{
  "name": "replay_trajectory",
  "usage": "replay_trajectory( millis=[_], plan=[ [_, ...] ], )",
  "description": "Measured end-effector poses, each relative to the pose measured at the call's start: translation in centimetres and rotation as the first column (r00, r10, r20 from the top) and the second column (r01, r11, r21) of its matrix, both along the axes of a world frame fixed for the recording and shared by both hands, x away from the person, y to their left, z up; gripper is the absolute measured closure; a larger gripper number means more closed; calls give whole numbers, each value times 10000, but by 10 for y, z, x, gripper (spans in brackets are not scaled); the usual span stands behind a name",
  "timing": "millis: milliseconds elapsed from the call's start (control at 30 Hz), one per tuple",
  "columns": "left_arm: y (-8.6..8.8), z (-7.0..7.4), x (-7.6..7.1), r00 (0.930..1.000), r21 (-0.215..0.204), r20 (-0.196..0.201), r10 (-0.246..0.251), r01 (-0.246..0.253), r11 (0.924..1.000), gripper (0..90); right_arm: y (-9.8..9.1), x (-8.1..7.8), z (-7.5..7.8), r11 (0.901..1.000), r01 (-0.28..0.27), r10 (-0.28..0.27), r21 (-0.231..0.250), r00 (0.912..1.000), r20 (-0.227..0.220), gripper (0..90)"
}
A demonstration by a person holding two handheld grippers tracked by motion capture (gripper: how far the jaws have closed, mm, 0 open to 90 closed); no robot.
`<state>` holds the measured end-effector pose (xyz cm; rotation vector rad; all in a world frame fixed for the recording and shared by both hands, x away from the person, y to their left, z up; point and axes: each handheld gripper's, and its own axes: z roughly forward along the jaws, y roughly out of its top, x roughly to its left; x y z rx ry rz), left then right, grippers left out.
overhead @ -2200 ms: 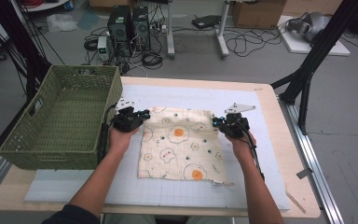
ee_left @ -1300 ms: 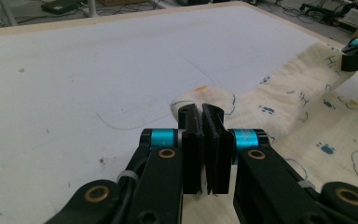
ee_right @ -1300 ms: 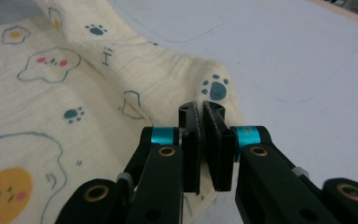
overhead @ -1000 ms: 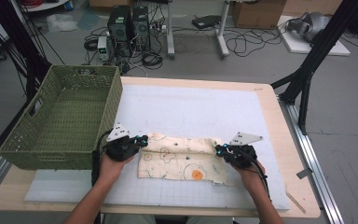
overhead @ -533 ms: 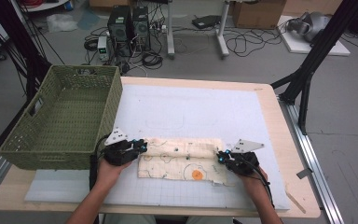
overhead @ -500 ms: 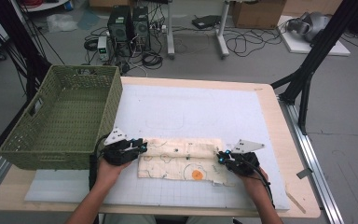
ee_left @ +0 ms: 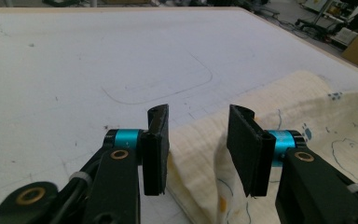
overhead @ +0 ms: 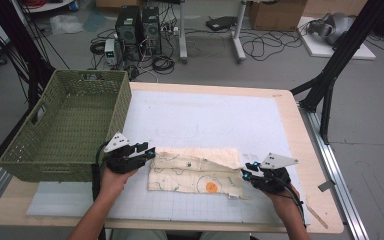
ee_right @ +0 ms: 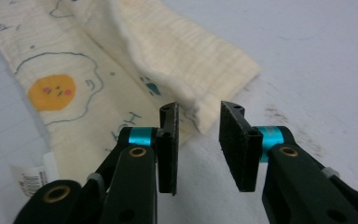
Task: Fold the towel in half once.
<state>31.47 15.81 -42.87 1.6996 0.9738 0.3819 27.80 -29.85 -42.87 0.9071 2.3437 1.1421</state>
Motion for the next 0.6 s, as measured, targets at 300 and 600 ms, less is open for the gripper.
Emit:
replay_trajectory(
  millis=[300, 600],
  plan=[
    [1, 1, 1, 10000, 39, 9, 40, -40, 10000, 583, -7, 2, 1, 9968, 709, -715, 372, 9973, 162, 619],
    [-12, -13, 8, 9979, 1100, -643, -38, 109, 9939, 531, 12, 15, -6, 9890, 1414, -1416, 435, 9899, 13, 465]
  ],
)
